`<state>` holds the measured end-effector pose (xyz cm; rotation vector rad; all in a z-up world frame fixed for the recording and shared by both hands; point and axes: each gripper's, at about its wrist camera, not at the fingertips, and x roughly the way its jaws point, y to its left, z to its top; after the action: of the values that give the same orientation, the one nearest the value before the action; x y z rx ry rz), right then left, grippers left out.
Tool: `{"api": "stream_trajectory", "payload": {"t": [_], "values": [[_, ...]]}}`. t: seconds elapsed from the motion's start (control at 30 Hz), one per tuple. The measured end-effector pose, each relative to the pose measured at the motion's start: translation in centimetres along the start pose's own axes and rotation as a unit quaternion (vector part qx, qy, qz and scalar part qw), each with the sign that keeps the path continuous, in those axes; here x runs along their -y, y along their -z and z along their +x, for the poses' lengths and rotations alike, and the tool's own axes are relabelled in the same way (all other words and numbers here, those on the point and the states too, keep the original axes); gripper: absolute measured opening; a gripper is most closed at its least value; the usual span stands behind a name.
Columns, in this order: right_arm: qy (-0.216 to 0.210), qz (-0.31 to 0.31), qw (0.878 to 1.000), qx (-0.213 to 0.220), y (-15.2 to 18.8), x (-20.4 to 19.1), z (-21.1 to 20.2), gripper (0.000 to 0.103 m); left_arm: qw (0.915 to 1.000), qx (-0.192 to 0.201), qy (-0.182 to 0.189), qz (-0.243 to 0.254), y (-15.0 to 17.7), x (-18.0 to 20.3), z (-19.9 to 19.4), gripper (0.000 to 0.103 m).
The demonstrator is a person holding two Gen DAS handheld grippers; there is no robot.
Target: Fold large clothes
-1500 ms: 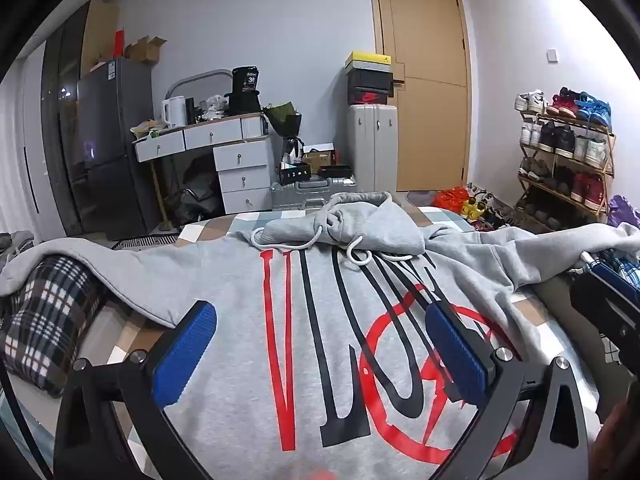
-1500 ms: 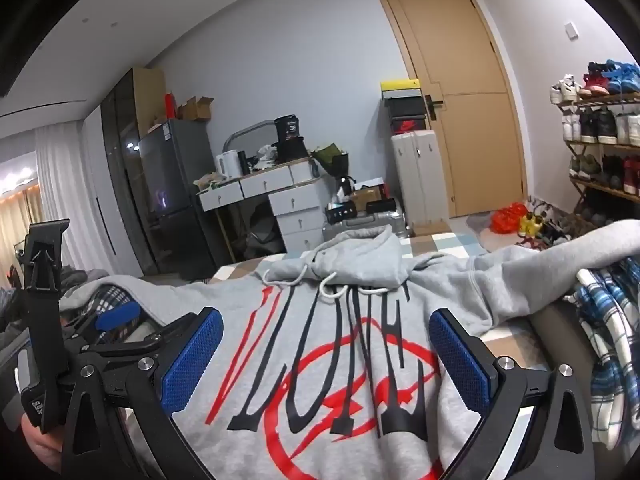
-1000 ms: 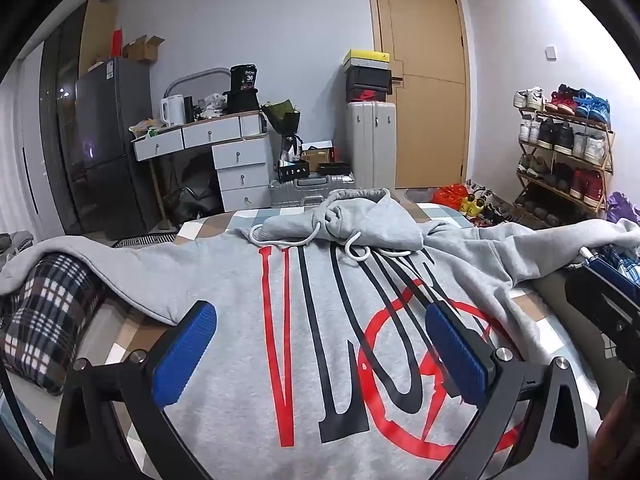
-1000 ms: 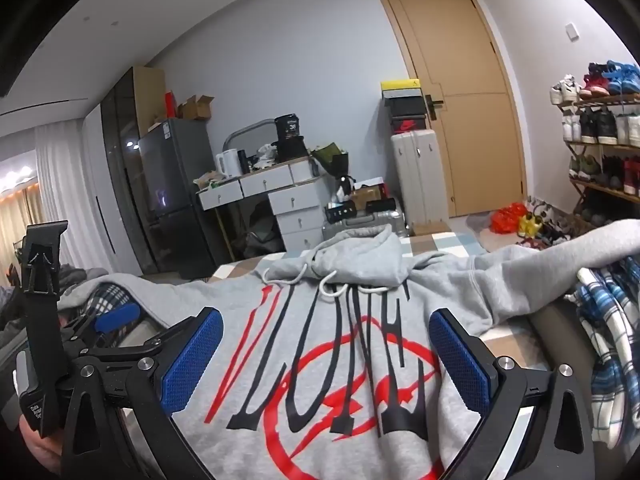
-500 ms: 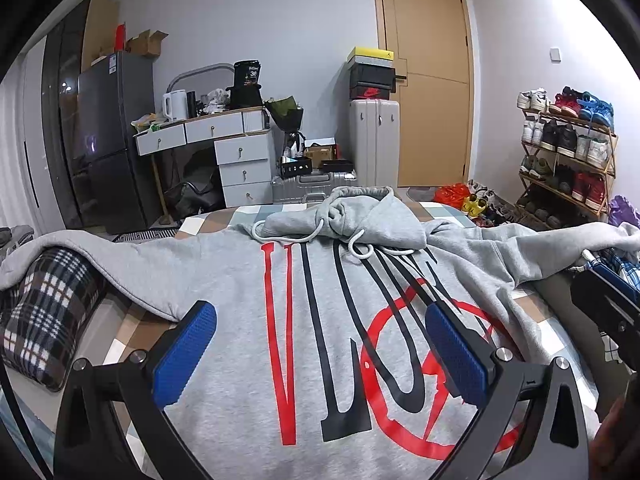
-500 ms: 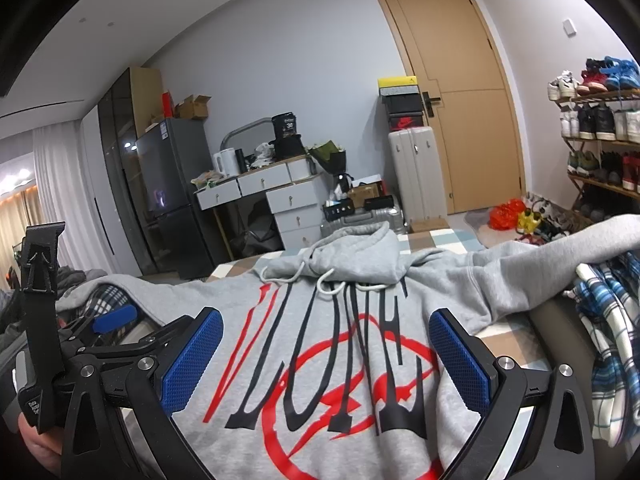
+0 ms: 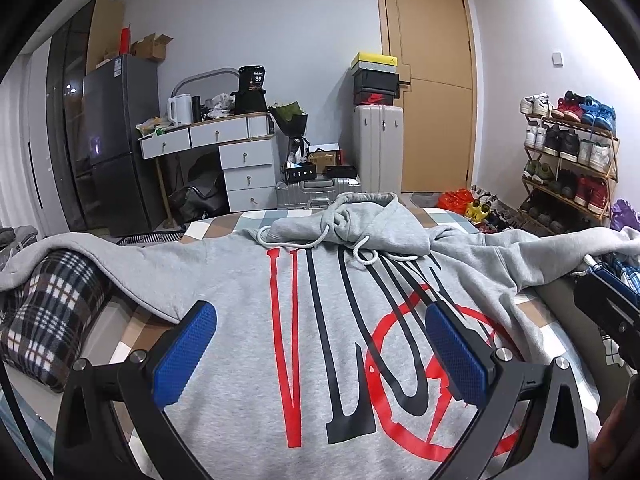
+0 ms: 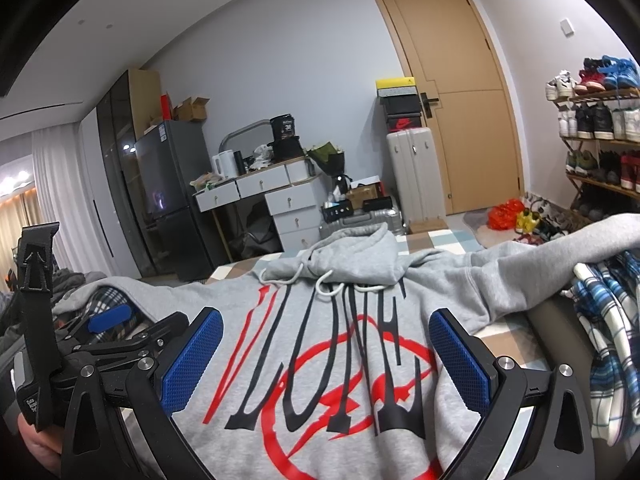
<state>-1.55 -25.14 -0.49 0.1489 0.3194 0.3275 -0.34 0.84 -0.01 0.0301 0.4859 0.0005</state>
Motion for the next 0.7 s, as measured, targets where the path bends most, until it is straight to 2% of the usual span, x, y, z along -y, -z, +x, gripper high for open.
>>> {"api": "stream_trajectory", "payload": {"t": [0.7], "values": [[-0.001, 0.003, 1.0, -0.001, -0.1, 0.12, -0.16, 0.103, 1.0, -0.003, -0.001, 0.001, -0.03, 0.05, 0.25, 0.102]]}}
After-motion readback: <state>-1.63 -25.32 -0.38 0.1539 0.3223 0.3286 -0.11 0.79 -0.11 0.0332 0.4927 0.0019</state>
